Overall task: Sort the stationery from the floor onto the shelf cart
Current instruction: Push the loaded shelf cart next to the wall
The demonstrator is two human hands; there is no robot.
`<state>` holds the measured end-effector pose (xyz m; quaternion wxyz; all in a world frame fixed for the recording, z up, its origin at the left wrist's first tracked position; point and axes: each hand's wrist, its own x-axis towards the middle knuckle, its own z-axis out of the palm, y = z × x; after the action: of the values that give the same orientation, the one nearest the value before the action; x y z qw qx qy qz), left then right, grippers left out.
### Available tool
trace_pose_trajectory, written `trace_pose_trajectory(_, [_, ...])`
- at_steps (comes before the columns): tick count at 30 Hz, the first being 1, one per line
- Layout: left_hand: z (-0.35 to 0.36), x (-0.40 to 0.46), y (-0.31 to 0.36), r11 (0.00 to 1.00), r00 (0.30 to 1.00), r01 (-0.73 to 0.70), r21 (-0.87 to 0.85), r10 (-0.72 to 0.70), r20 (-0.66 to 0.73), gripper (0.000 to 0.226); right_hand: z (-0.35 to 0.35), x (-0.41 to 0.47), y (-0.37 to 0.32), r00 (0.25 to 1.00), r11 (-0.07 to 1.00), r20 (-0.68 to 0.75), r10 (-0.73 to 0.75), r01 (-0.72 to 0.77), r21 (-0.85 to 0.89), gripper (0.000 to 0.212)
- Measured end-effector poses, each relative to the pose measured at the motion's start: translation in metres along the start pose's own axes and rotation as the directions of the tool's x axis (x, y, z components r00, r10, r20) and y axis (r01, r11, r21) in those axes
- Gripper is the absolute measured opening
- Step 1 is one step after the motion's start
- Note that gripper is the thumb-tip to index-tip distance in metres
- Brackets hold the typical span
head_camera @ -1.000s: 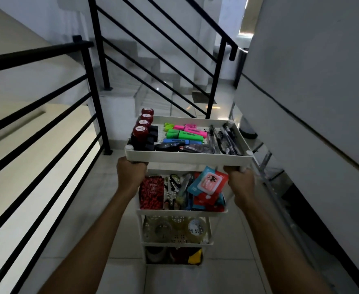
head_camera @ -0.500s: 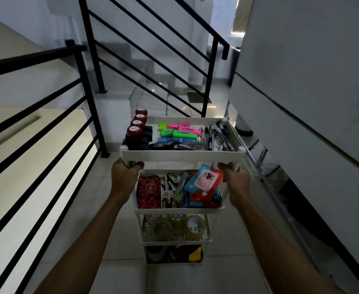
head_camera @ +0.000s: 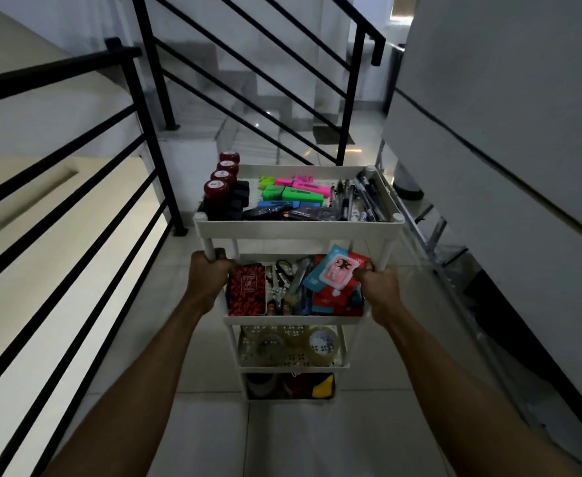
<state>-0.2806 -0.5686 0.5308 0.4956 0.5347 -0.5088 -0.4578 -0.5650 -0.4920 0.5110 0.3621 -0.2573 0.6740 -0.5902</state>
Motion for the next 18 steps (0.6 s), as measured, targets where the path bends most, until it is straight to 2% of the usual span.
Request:
trace_pose_trajectory(3, [-0.006, -0.004, -0.014, 0.999, 0.999, -0.025, 0.026, 0.024, 0.03, 0.041, -0.002, -0.001, 0.006, 0.999, 0.999, 0.032, 0.011, -0.012, 0.035, 0.006])
trace_pose_trajectory(4, [-0.007, -0.008, -0.023, 0.999, 0.999, -0.009, 0.037, 0.007, 0.042, 0.039, -0.003, -0.001, 0.009, 0.999, 0.998, 0.038, 0.022, -0.024, 0.062, 0.011])
trace_pose_trajectory(6, [-0.006, -0.017, -0.039, 0.998, 0.998, 0.035, 0.051, -0.038, 0.044, 0.042, -0.002, -0.003, 0.015, 0.998, 0.992, 0.033, 0.049, -0.052, 0.117, 0.018])
trace_pose_trajectory(9, [0.002, -0.02, -0.052, 0.997, 0.997, 0.07, 0.017, -0.07, -0.017, 0.048, -0.001, -0.008, 0.029, 0.999, 0.987, 0.017, 0.046, -0.048, 0.152, 0.009])
trace_pose_trajectory(14, [0.006, -0.004, -0.056, 0.992, 0.992, 0.122, 0.035, -0.121, -0.036, 0.053, -0.001, 0.0, 0.049, 0.999, 0.995, 0.034, 0.002, -0.006, 0.101, 0.012])
trace_pose_trajectory(18, [0.006, 0.0, -0.06, 0.995, 0.996, 0.088, 0.055, -0.087, -0.017, 0.057, 0.0, 0.009, 0.053, 0.999, 0.996, 0.026, -0.046, 0.044, 0.08, 0.009])
